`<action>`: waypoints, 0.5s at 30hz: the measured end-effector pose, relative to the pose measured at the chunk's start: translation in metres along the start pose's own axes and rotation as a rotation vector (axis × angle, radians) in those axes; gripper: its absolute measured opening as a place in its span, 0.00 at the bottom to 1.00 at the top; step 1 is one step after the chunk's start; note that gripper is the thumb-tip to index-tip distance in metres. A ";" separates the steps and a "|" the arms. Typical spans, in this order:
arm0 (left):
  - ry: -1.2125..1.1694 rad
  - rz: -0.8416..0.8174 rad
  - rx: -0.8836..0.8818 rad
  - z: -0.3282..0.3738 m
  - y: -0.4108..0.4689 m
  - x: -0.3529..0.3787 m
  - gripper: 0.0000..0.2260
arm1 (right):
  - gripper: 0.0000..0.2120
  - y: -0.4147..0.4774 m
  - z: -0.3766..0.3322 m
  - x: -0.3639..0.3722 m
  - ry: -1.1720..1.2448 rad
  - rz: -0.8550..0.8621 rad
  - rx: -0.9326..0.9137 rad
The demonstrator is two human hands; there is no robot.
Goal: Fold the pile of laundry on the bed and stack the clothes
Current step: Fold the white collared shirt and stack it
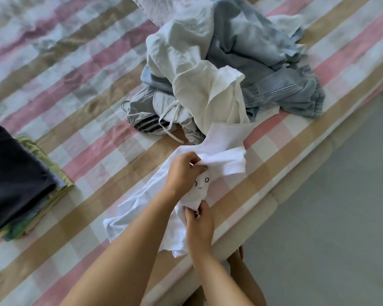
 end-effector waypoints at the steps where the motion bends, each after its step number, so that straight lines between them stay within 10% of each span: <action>1: -0.106 0.035 -0.038 -0.003 -0.007 -0.017 0.11 | 0.08 -0.005 -0.008 -0.002 0.005 -0.030 -0.037; 9: -1.219 0.279 -0.156 -0.062 -0.127 -0.139 0.04 | 0.06 -0.027 -0.130 0.015 -0.165 -0.434 -0.530; 15: -1.320 0.590 -0.064 -0.088 -0.206 -0.169 0.07 | 0.07 -0.038 -0.190 0.057 -0.175 -0.794 -0.644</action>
Point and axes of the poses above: each hand's wrist, its own y-axis towards the middle knuckle, its own x-axis out of the palm, z = x × y, the point moved 9 cm from there along y, towards the middle knuckle, and after that the axes turned 14 degrees about -x, right-handed, at the moved point
